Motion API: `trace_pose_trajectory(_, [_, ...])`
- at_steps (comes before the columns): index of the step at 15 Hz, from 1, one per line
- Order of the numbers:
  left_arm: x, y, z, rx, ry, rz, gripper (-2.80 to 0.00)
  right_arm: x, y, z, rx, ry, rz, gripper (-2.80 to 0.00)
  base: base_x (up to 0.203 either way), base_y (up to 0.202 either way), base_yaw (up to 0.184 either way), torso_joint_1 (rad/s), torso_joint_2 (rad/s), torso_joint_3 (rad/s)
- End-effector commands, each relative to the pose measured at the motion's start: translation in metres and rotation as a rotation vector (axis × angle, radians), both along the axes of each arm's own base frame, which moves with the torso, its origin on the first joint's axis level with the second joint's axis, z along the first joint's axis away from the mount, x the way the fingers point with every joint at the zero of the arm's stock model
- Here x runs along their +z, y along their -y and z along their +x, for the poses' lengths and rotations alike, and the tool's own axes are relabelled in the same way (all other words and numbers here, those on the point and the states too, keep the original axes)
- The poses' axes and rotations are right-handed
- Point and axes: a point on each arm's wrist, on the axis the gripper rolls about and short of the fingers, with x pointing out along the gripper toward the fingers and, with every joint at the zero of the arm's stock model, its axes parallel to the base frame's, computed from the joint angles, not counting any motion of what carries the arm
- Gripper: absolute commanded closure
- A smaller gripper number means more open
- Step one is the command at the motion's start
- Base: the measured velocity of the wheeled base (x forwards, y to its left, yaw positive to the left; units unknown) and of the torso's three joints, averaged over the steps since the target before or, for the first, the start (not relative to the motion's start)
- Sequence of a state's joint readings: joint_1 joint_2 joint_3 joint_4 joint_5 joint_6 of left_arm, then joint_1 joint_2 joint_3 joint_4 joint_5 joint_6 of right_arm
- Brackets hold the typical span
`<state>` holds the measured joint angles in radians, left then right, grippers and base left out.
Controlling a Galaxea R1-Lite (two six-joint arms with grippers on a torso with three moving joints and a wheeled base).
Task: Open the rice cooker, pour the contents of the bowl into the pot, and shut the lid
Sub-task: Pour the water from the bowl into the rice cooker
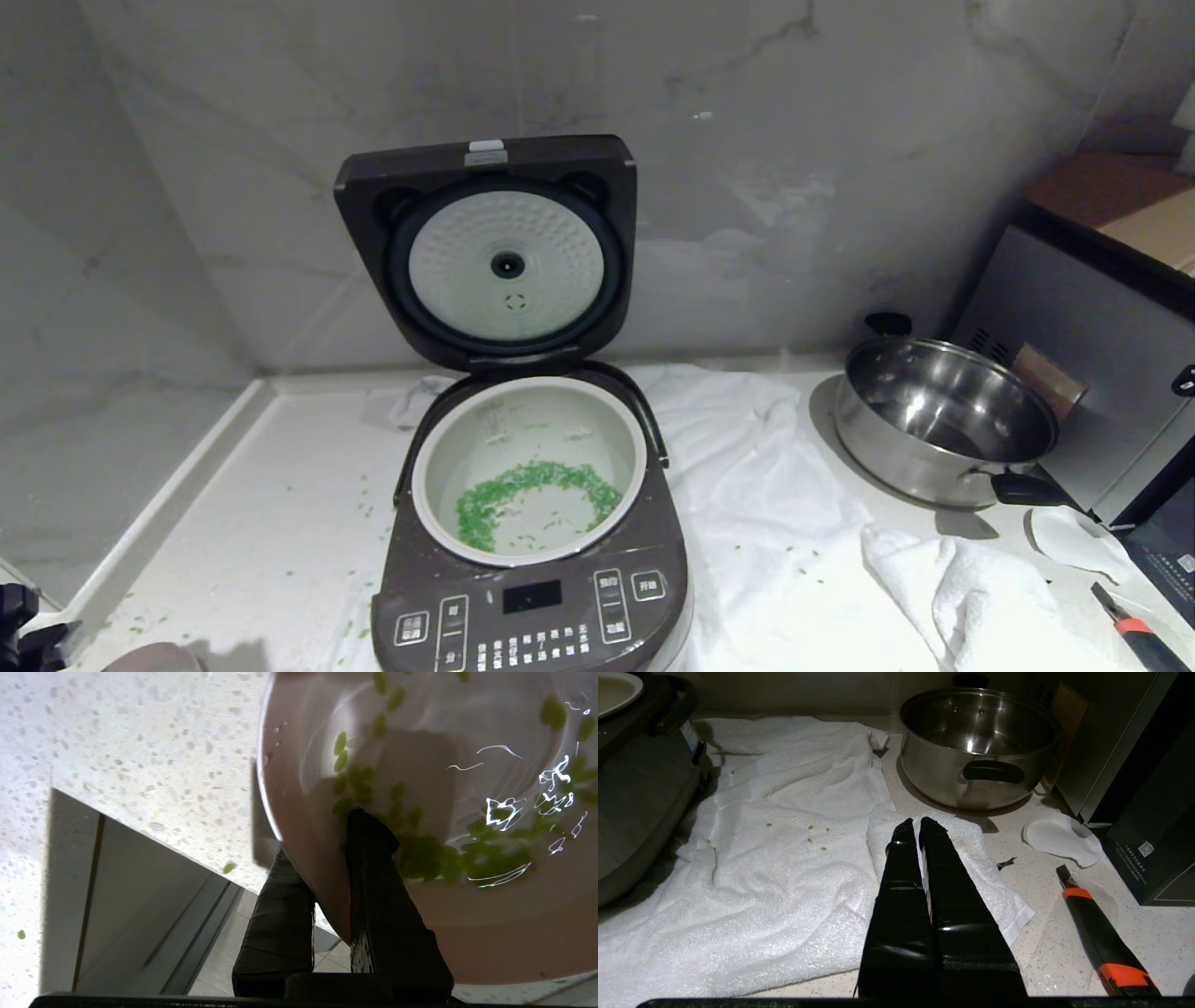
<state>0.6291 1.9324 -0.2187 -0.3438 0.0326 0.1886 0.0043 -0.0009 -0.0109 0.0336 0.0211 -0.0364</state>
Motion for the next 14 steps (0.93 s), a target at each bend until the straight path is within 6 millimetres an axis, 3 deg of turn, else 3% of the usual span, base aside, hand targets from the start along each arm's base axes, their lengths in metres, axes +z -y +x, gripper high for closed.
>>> trace_pose_trajectory(1, [0.005, 0.007, 0.009, -0.020, 0.041, 0.020, 0.00, 0.000, 0.000, 0.000, 0.001, 0.000, 0.000, 0.00, 0.000, 0.000, 0.000, 0.000, 0.00, 0.000])
trace_pose_trajectory(7, [0.019, 0.038, 0.027, -0.064, 0.129, 0.020, 0.00, 0.000, 0.000, 0.000, 0.002, 0.000, 0.000, 0.00, 0.000, 0.000, 0.000, 0.000, 0.00, 0.000])
trace_pose_trajectory(14, [0.040, 0.031, 0.048, -0.044, 0.137, 0.020, 0.00, 0.000, 0.000, 0.000, 0.002, 0.000, 0.000, 0.00, 0.000, 0.000, 0.000, 0.000, 0.00, 0.000])
